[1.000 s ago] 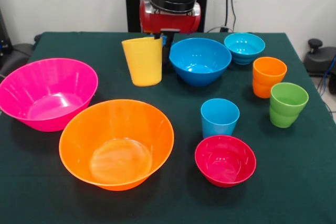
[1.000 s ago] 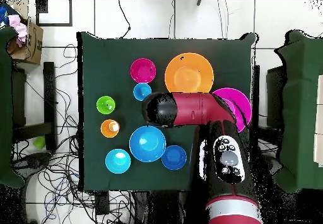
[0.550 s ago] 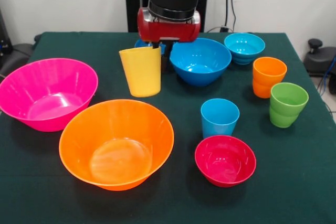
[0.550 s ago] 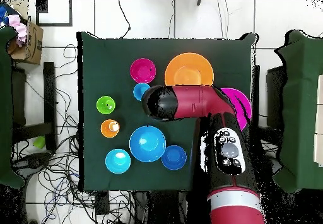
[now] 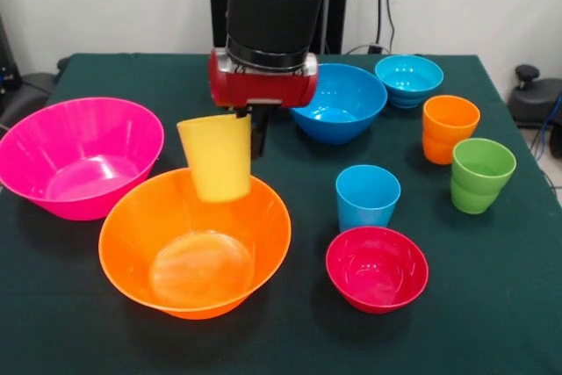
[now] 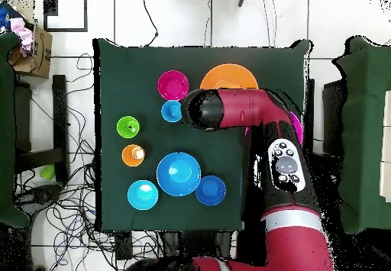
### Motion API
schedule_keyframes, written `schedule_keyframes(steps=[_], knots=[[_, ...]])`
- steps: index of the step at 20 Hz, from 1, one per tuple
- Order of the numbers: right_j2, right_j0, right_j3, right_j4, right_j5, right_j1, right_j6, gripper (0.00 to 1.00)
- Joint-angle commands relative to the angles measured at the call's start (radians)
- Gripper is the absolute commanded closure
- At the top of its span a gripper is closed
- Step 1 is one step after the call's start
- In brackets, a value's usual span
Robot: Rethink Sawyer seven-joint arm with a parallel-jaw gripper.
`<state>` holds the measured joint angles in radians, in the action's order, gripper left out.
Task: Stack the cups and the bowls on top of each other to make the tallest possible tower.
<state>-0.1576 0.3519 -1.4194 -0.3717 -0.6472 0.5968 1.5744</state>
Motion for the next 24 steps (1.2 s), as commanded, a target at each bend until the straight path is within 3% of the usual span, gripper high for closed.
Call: schedule_keyframes(steps=[1,6,10,16,21,24], knots=[[-0.137,0.045,0.078,-0.071,-0.121,-0.05,-0.279,1.0],[-0.16,0.04,0.159,-0.107,-0.093,-0.167,-0.268,1.0],[-0.167,0.048,0.175,-0.129,-0.063,-0.194,-0.283,1.0],[-0.189,0.069,0.184,-0.148,-0.068,-0.192,-0.307,1.0],[-0.193,0.074,0.159,-0.158,-0.115,-0.137,-0.296,1.0],[-0.206,0.092,0.162,-0.166,-0.159,-0.106,-0.343,1.0]])
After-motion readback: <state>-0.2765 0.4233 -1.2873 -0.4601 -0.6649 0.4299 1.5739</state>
